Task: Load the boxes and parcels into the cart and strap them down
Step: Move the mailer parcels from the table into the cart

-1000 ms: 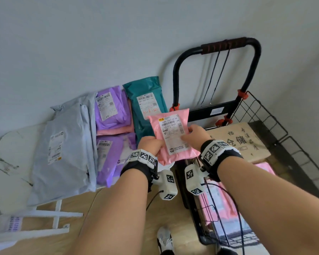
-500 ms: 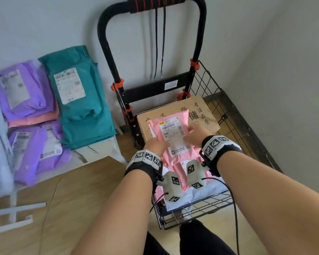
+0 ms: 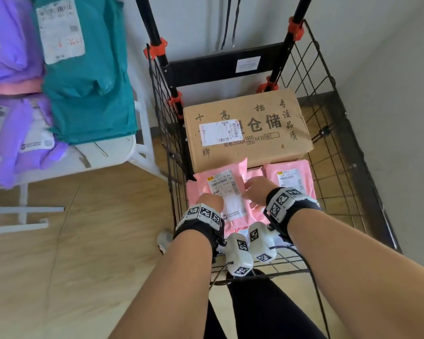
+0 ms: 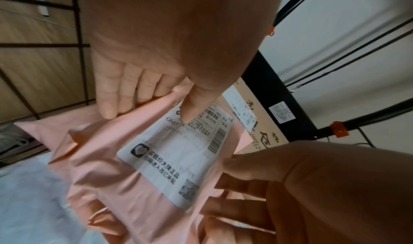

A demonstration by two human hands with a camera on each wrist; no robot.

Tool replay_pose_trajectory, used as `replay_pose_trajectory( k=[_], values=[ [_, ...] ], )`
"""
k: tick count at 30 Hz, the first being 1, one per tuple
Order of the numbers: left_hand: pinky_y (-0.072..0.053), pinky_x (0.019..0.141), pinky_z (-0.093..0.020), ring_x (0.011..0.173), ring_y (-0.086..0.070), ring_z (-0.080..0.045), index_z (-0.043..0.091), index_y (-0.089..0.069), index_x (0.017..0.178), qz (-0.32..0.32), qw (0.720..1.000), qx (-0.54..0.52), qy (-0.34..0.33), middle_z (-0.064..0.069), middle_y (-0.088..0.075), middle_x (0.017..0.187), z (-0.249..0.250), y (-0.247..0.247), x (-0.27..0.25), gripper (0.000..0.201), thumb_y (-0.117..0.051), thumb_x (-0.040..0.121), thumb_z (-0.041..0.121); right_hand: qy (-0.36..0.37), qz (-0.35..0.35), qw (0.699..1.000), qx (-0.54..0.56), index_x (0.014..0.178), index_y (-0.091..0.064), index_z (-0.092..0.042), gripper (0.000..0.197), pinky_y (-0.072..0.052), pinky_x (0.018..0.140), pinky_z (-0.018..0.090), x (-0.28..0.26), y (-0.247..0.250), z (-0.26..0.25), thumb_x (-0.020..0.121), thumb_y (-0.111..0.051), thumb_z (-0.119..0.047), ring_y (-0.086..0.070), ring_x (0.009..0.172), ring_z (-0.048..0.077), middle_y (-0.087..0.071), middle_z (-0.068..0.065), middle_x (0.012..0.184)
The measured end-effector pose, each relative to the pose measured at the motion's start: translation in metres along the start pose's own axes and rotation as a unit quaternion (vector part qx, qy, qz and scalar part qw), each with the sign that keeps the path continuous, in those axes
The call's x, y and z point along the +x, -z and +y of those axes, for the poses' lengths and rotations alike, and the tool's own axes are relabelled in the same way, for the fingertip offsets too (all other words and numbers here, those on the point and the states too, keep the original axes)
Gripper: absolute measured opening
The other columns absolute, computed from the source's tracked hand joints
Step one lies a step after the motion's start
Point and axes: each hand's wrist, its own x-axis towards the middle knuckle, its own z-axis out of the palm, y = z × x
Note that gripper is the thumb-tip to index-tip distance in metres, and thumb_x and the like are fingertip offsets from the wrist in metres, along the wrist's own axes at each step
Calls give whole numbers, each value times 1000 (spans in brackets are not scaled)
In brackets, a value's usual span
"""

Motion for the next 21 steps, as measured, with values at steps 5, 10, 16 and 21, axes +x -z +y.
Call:
replay_pose_trajectory(
  k=[5, 10, 16, 21],
  values=[
    [-47, 100, -36, 114, -56, -30, 4, -48, 128, -14, 999, 6, 52, -13, -55, 127, -16, -10, 19, 37, -52, 94, 18, 8, -42, 998, -50, 123, -59, 0, 31, -54, 92, 37, 24, -20, 2, 98, -42, -8, -67, 102, 26, -65, 15, 119],
    [-53, 84, -36, 86, -59, -26, 7, -52, 118, -17, 998, 26, 61, -8, -55, 98, -32, -15, 34, 45, -70, 80, 23, 9, -67, 995, -80, 126, -56, 0, 34, -52, 95, 36, 40, -35, -1, 96, -51, -15, -64, 108, 26, -64, 15, 120],
    [-46, 75, -28, 107, -59, -27, 5, -50, 130, 28, 996, -26, 76, -13, -58, 123, -35, -16, 52, 34, -41, 98, 14, 21, -65, 994, -85, 149, -33, -17, 57, -30, 112, 35, 52, -51, -1, 96, -54, -15, -34, 140, 21, -33, 3, 154],
    [-46, 78, -30, 107, -60, -26, 6, -44, 132, 41, 986, -106, 123, -13, -58, 121, -33, -17, 50, 37, -41, 96, 15, 28, -59, 993, -99, 151, -29, -17, 61, -33, 110, 33, 52, -51, -5, 96, -55, -17, -37, 139, 22, -34, 3, 154]
  ],
)
